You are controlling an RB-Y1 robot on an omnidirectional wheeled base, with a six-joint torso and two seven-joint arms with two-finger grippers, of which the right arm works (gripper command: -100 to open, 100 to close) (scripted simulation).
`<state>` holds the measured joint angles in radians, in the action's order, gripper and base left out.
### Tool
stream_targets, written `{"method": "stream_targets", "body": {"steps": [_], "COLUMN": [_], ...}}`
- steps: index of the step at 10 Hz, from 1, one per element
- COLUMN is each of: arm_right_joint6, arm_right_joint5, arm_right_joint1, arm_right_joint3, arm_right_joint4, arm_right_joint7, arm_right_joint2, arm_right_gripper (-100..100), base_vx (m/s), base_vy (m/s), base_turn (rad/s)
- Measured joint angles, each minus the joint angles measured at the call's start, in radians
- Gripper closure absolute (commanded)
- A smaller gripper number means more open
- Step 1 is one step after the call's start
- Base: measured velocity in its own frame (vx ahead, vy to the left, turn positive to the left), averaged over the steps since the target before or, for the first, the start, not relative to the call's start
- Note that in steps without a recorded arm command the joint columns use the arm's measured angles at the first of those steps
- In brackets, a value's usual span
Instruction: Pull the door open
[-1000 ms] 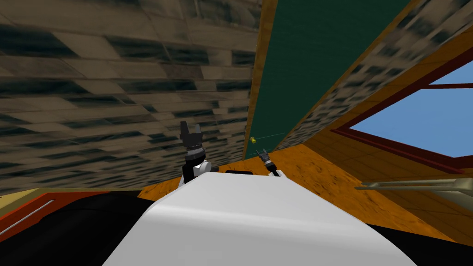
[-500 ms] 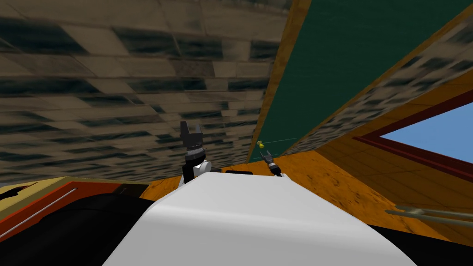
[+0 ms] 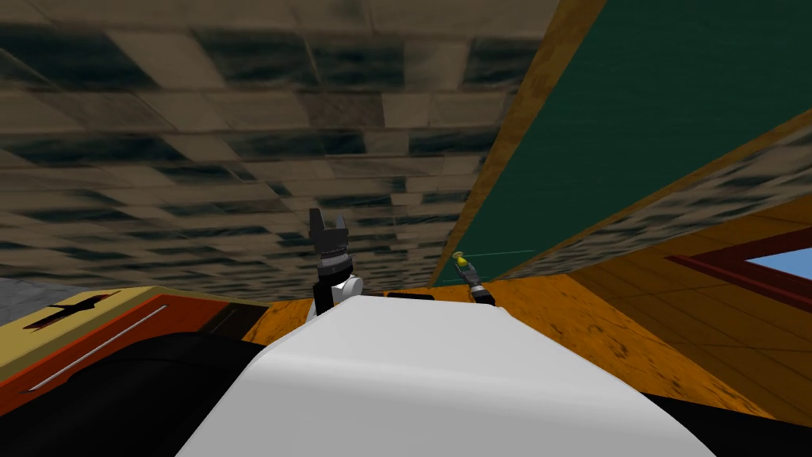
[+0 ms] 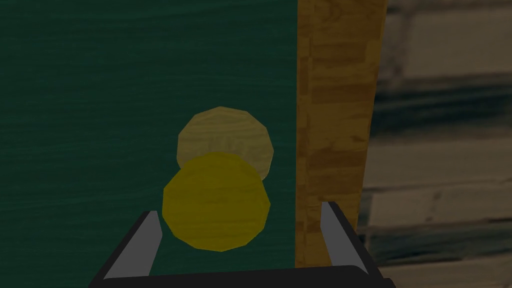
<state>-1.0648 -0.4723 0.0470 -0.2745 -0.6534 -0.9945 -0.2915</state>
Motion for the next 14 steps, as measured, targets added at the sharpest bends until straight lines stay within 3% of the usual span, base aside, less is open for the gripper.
{"method": "stream_targets", "body": {"steps": [2,3,9,14], "arm_right_joint6": [-0.03,-0.035,-0.028,-0.017], "arm_right_joint5": [0.011,0.012,0.012,0.058], "arm_right_joint1": [-0.02,-0.021,-0.022,-0.025], "arm_right_joint3": [-0.014,-0.016,-0.017,0.002], "arm_right_joint4": [0.064,0.068,0.063,0.06], "arm_right_joint7": [-0.014,-0.017,-0.015,0.081], "arm_right_joint2": [-0.011,-0.011,-0.014,-0.017], "arm_right_gripper": [-100,100,100,100], "base_vx": [0.068,-0.005,-0.009,-0.054], "base_vy": [0.007,-0.007,-0.007,-0.031], "base_turn": [0.076,-0.041,0.014,0.076]}}
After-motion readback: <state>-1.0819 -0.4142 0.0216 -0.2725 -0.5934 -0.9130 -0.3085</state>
